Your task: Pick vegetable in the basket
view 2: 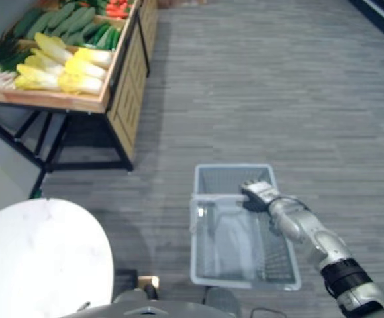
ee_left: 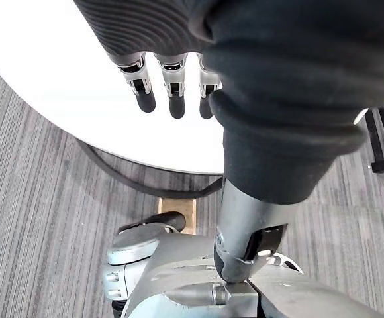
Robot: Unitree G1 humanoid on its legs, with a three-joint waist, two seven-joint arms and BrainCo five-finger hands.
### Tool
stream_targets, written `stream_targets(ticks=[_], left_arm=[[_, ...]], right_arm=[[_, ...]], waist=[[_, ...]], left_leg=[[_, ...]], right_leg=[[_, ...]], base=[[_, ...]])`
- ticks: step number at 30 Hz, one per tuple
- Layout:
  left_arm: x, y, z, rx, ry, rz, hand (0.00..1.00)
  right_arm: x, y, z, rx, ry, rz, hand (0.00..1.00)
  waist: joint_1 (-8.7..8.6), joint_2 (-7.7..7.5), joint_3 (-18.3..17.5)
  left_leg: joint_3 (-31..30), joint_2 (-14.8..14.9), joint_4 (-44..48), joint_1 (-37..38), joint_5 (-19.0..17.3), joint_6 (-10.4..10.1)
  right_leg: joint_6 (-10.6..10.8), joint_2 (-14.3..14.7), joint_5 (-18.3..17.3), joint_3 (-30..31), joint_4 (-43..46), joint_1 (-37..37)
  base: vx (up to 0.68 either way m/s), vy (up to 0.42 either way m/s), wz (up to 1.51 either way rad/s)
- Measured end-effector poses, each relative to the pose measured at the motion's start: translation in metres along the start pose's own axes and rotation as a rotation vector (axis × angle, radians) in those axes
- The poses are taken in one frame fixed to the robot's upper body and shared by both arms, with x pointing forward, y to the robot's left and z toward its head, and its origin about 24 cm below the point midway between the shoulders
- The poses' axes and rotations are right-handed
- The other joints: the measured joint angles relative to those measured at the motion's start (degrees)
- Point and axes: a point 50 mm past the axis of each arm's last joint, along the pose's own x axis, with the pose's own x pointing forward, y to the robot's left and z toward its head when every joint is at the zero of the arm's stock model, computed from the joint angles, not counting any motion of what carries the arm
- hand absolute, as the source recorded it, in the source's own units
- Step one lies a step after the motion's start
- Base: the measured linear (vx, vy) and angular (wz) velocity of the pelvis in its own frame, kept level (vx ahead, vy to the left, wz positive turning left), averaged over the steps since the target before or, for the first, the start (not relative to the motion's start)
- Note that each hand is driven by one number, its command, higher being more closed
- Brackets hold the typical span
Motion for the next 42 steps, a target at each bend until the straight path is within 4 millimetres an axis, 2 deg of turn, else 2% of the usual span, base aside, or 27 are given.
stream_targets(ticks=[4, 7, 9, 10, 12, 13, 14, 16, 18, 20, 21, 23, 24, 25, 26, 27, 28, 29, 30, 31, 32, 33, 36, 37, 39, 41, 42], left_arm=[[0.000, -0.002, 0.001, -0.004, -0.006, -0.004, 0.00], [0.000, -0.003, 0.005, -0.001, -0.019, -0.007, 0.00], [0.001, -0.004, 0.007, 0.009, -0.023, -0.012, 0.00], [0.001, -0.006, 0.009, 0.015, -0.027, -0.016, 0.00], [0.004, -0.001, 0.018, 0.052, -0.050, -0.015, 0.00], [0.004, -0.001, 0.019, 0.070, -0.055, -0.020, 0.00], [0.004, 0.001, 0.019, 0.085, -0.054, -0.018, 0.00], [0.005, 0.002, 0.022, 0.086, -0.062, -0.015, 0.00], [0.007, 0.001, 0.033, 0.084, -0.089, -0.017, 0.00], [0.008, -0.001, 0.044, 0.083, -0.124, -0.021, 0.00], [0.009, -0.001, 0.045, 0.085, -0.127, -0.021, 0.00], [0.009, -0.002, 0.047, 0.086, -0.134, -0.020, 0.00], [0.008, -0.001, 0.047, 0.080, -0.134, -0.019, 0.00], [0.008, -0.006, 0.047, 0.074, -0.136, -0.030, 0.00], [0.006, -0.018, 0.046, 0.048, -0.134, -0.058, 0.00], [0.005, -0.021, 0.045, 0.035, -0.130, -0.064, 0.00], [0.005, -0.020, 0.045, 0.016, -0.133, -0.058, 0.00], [0.005, -0.018, 0.043, -0.001, -0.125, -0.051, 0.00], [0.005, -0.019, 0.042, -0.011, -0.122, -0.052, 0.00], [0.005, -0.019, 0.042, -0.015, -0.122, -0.051, 0.00], [0.005, -0.017, 0.043, -0.023, -0.124, -0.047, 0.00], [0.005, -0.017, 0.044, -0.030, -0.127, -0.046, 0.00], [0.005, -0.016, 0.047, -0.031, -0.142, -0.044, 0.00], [0.005, -0.017, 0.048, -0.032, -0.148, -0.045, 0.00], [0.005, -0.017, 0.047, -0.031, -0.146, -0.045, 0.00], [0.003, -0.017, 0.040, -0.030, -0.129, -0.049, 0.00], [0.003, -0.018, 0.036, -0.032, -0.119, -0.051, 0.00]], right_arm=[[0.001, 0.005, -0.003, 0.033, 0.024, 0.001, 1.00], [-0.007, 0.009, -0.014, 0.056, 0.084, -0.011, 1.00], [-0.011, 0.006, -0.022, 0.056, 0.134, -0.031, 1.00], [-0.010, 0.004, -0.023, 0.055, 0.142, -0.042, 1.00], [-0.010, 0.002, -0.025, 0.090, 0.181, -0.087, 1.00], [-0.011, 0.005, -0.025, 0.109, 0.197, -0.092, 1.00], [-0.012, 0.011, -0.024, 0.124, 0.202, -0.086, 1.00], [-0.011, 0.013, -0.021, 0.138, 0.200, -0.090, 1.00], [-0.011, 0.010, -0.024, 0.158, 0.217, -0.120, 1.00], [-0.013, 0.005, -0.029, 0.167, 0.243, -0.157, 1.00], [-0.014, 0.004, -0.030, 0.168, 0.248, -0.165, 1.00], [-0.015, 0.004, -0.031, 0.171, 0.261, -0.179, 1.00], [-0.020, 0.008, -0.033, 0.192, 0.291, -0.187, 1.00], [-0.022, 0.009, -0.035, 0.203, 0.308, -0.192, 1.00], [-0.023, 0.008, -0.037, 0.199, 0.321, -0.197, 1.00], [-0.021, 0.007, -0.037, 0.195, 0.319, -0.201, 1.00], [-0.021, 0.006, -0.037, 0.196, 0.317, -0.204, 1.00], [-0.021, 0.006, -0.037, 0.195, 0.318, -0.204, 1.00], [-0.021, 0.006, -0.037, 0.193, 0.319, -0.204, 1.00], [-0.022, 0.006, -0.037, 0.193, 0.319, -0.205, 1.00], [-0.023, 0.006, -0.038, 0.192, 0.327, -0.205, 1.00], [-0.024, 0.009, -0.039, 0.194, 0.334, -0.198, 1.00], [-0.029, 0.015, -0.040, 0.198, 0.351, -0.180, 1.00], [-0.029, 0.016, -0.040, 0.199, 0.353, -0.177, 1.00], [-0.029, 0.016, -0.040, 0.200, 0.353, -0.177, 1.00], [-0.030, 0.016, -0.040, 0.198, 0.353, -0.179, 1.00], [-0.030, 0.016, -0.040, 0.199, 0.353, -0.179, 1.00]], waist=[[-0.10, 0.29, 0.09], [0.00, 0.31, 0.09], [0.07, 0.44, 0.63], [0.20, 0.96, 1.02], [-0.76, 0.44, 3.58], [-1.48, -0.13, 4.47], [-2.41, -0.10, 4.55], [-3.30, -0.41, 4.57], [-3.26, -0.24, 4.78], [-3.40, -0.47, 5.32], [-3.48, -0.60, 5.53], [-3.55, -1.19, 5.42], [-3.61, -0.07, 4.79], [-3.64, 0.87, 4.19], [-3.40, 2.70, 3.12], [-3.28, 2.83, 3.06], [-3.16, 2.81, 3.06], [-3.28, 2.66, 3.14], [-3.12, 2.35, 3.29], [-2.83, 1.69, 3.69], [-2.79, 1.67, 3.69], [-2.04, 1.60, 3.73], [-0.56, 1.23, 3.83], [0.06, 1.17, 3.87], [0.34, 0.94, 3.98], [0.82, 0.97, 3.87], [0.98, 1.30, 3.67]], left_leg=[[-2.35, -0.59, 0.66, 0.01, -0.66, 0.39], [-3.70, -0.62, 1.92, -0.04, -2.67, 0.81], [-4.02, -0.50, 2.50, 0.55, -4.72, 1.76], [-4.31, -0.39, 2.39, 1.13, -5.29, 1.98], [-4.33, -0.61, 1.95, 4.30, -7.36, 3.69], [-4.39, -0.97, 1.41, 5.99, -7.54, 4.02], [-4.60, -1.13, 0.97, 6.74, -7.58, 4.15], [-4.81, -0.79, 0.51, 7.21, -7.80, 4.31], [-4.94, -0.19, -0.01, 6.86, -8.02, 3.95], [-5.91, 0.62, -0.65, 7.71, -8.25, 1.99], [-6.16, 0.77, -0.78, 8.18, -8.61, 1.39], [-6.87, 1.74, -2.26, 11.90, -10.27, -1.43], [-8.34, 3.96, -2.02, 13.40, -10.93, -2.95], [-9.47, 5.17, -0.46, 12.67, -10.81, -3.09], [-12.16, 8.29, 5.93, 9.05, -8.96, -3.85], [-13.06, 8.93, 9.04, 7.62, -7.29, -3.87], [-14.48, 9.40, 13.73, 5.84, -3.93, -3.50], [-15.74, 9.71, 21.38, 3.20, 2.43, -2.48], [-16.05, 9.83, 28.55, 0.65, 11.80, -0.51], [-15.90, 10.25, 32.26, -0.67, 14.49, 0.32], [-14.28, 11.06, 39.84, -3.66, 13.77, 0.76], [-12.47, 11.08, 45.32, -6.71, 10.85, 1.30], [-9.04, 8.90, 48.38, -12.99, 4.79, 2.15], [-6.89, 7.58, 46.86, -15.93, 2.95, 2.24], [-3.34, 5.45, 41.03, -18.57, 1.64, 2.35], [0.70, 0.04, 19.91, -19.19, 2.78, 1.90], [0.54, -1.21, 13.84, -19.08, 4.68, 1.32]], right_leg=[[0.61, -0.20, 0.17, 0.63, 0.01, 0.01], [1.17, -0.01, -0.58, 0.85, 1.51, -0.04], [1.15, 0.05, -3.80, 1.30, 13.66, -5.88], [0.98, 0.17, -3.99, 1.03, 17.81, -7.86], [0.92, -1.73, -3.96, -0.10, 33.05, -13.48], [0.94, -2.89, -3.94, -0.65, 36.65, -14.36], [-0.58, -3.87, -5.56, -1.98, 37.66, -14.87], [-1.64, -4.53, -6.26, -3.42, 33.04, -15.52], [-0.43, -4.69, -5.29, -3.15, 24.07, -16.70], [2.23, -5.79, -3.19, -2.63, 11.78, -16.83], [2.44, -6.34, -3.07, -2.68, 10.09, -16.93], [2.45, -6.96, -3.07, -3.05, 9.56, -16.25], [1.47, -5.63, 1.57, -2.96, 12.47, -16.20], [1.10, -4.82, 2.09, -3.58, 14.88, -17.04], [-0.99, -2.79, -0.36, -5.27, 18.53, -18.12], [-1.50, -2.15, -1.04, -5.62, 19.46, -18.09], [-2.15, -1.41, -2.84, -5.84, 20.63, -17.30], [-2.69, -1.01, -5.25, -6.38, 21.36, -14.78], [-3.83, -0.91, -6.70, -6.95, 20.99, -11.49], [-4.27, -0.87, -7.30, -7.16, 20.17, -9.53], [-4.59, -0.47, -8.48, -7.24, 17.98, -5.51], [-5.18, -0.01, -8.90, -7.08, 15.51, -1.71], [-5.39, 0.20, -11.13, -7.49, 11.47, 5.06], [-5.56, 0.19, -12.11, -7.72, 10.49, 7.16], [-4.52, -0.13, -12.69, -8.47, 9.44, 9.53], [-2.29, -0.98, -14.34, -9.38, 8.25, 12.38], [-1.93, -0.91, -14.70, -9.44, 7.67, 13.05]], base=[[0.06, 0.018, -0.10], [0.05, 0.031, -0.08], [0.03, 0.075, -0.35], [-0.04, 0.075, -0.57], [-0.07, 0.060, -0.32], [-0.03, 0.052, 0.06], [0.00, 0.069, 0.10], [0.07, 0.058, 0.07], [0.20, -0.011, 0.05], [0.34, -0.102, 0.23], [0.50, -0.241, 0.38], [0.52, -0.317, 0.41], [0.41, -0.281, 0.39], [0.51, -0.384, 0.35], [0.41, -0.318, 0.11], [0.52, -0.416, -0.03], [0.56, -0.397, -0.07], [0.65, -0.435, -0.08], [0.54, -0.333, -0.07], [0.60, -0.344, -0.08], [0.47, -0.261, -0.13], [0.53, -0.279, -0.16], [0.33, -0.138, -0.08], [0.36, -0.061, 0.08], [0.29, 0.024, 0.12], [0.32, 0.111, 0.12], [0.37, 0.154, -0.02]])
